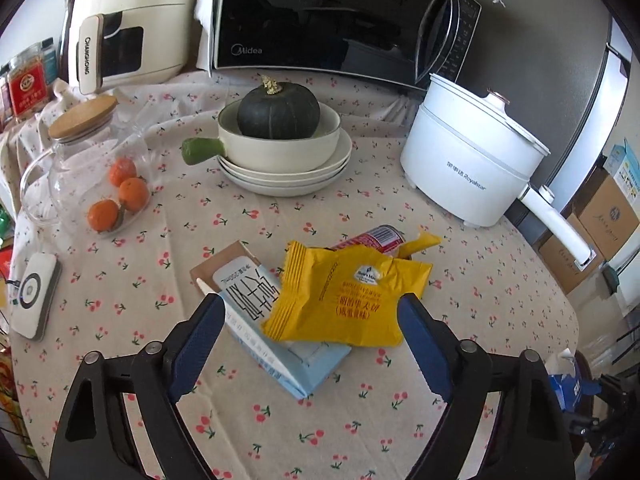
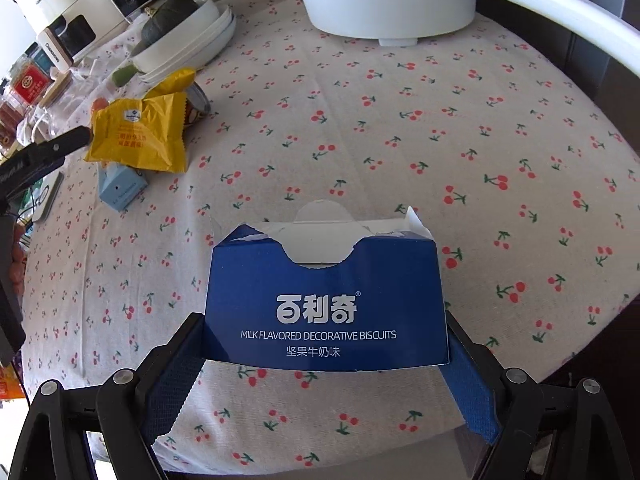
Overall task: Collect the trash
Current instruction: 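Grasp the yellow snack packet with the left gripper while the right holds the box, then carry the yellow packet and blue box over the brown bin with both grippers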
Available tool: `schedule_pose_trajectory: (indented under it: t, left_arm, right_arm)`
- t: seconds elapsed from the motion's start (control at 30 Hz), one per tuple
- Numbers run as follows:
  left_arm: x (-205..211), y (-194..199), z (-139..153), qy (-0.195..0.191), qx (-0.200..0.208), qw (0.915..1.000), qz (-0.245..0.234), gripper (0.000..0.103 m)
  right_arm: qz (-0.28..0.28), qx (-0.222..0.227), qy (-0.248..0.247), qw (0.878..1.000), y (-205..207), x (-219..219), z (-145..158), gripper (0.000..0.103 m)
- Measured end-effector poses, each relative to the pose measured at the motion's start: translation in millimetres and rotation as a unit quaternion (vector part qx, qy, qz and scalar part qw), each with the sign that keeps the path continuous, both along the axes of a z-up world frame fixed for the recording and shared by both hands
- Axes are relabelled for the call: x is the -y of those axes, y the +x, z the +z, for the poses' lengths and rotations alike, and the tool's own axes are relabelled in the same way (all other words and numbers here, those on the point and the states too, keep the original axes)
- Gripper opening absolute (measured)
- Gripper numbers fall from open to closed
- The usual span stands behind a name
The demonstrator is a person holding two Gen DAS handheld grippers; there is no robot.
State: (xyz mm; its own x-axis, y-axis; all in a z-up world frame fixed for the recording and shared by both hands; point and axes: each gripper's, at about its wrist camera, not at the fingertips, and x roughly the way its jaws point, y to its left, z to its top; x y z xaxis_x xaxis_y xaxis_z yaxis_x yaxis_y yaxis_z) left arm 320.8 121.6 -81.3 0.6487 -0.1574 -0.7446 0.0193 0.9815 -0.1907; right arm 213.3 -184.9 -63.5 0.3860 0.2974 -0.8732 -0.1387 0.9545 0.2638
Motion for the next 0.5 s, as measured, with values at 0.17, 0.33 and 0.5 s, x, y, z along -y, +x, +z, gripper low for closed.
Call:
schedule_pose_trajectory:
  t: [0.17, 0.33, 0.5]
  left_arm:
    - [0, 12, -15, -0.038, -0.030, 0.9988, 0.006, 0.026]
    - [4, -7, -10, -0.052, -0.034, 0.9980, -0.005, 0.018]
    - [6, -43, 1, -0.073, -0.036, 0.9965, -0.015, 0.017]
  right_arm:
    - [-0.005, -0.002, -0.001, 1.000, 2, 9, -2, 0.092]
    - [-0.007, 0.001, 0.003, 1.000, -1, 8, 1, 0.092]
    - [-0.010, 0.012, 0.011, 1.000, -13, 10, 12, 0.092]
